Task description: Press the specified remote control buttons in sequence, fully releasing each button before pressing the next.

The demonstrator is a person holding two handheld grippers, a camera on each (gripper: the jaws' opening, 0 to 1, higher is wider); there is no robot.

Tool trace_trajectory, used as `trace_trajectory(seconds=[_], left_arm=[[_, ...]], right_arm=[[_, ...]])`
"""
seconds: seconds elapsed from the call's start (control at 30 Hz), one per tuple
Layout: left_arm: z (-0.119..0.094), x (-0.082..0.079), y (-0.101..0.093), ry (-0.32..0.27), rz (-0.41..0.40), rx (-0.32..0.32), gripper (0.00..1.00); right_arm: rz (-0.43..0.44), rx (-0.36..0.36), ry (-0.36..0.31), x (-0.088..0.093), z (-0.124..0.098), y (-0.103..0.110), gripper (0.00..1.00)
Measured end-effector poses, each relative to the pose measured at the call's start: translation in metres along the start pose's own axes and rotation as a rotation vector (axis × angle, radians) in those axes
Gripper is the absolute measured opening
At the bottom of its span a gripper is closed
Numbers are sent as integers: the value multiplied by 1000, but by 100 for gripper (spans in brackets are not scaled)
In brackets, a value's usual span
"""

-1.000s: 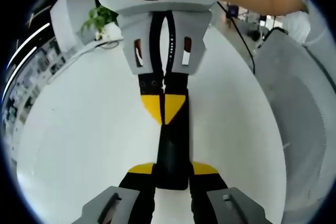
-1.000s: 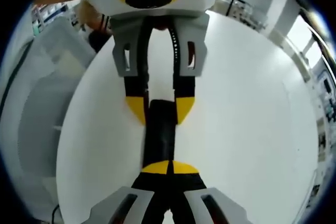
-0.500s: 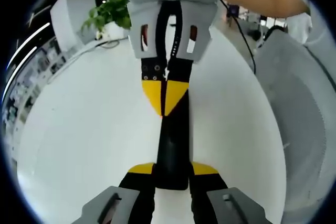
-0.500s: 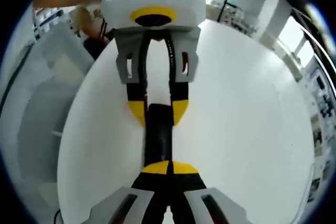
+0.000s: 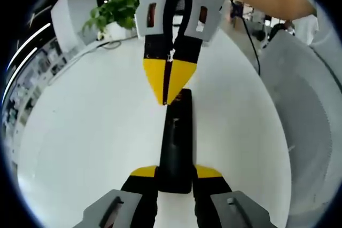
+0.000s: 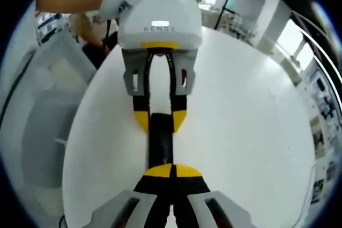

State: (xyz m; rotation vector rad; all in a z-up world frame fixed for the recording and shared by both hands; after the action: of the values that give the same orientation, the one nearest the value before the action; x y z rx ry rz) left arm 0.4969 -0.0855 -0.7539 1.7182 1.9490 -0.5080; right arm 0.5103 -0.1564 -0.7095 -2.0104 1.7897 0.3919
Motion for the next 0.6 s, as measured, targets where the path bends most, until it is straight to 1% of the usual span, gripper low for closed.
trace_trajectory(seconds=[0.3, 0.6], left_arm=[[0, 0, 0, -2, 2, 2, 24], [1, 1, 0, -3, 3, 2, 24]], right_arm=[[-12, 5, -1, -3, -2, 0, 0], [-5, -17, 13, 2, 8, 4, 0]])
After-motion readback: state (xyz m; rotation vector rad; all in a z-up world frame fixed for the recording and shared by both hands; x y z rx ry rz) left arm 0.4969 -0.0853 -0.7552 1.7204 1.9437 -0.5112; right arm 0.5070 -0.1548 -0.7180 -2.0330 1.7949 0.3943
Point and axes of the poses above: the point that each gripper's makers call its tool centre point, and the gripper's own axes: z roughly forward along the fingers, y roughly to its left, x roughly out of its underside, the point moved 3 cm from there along -z, roughly backward along the fingers
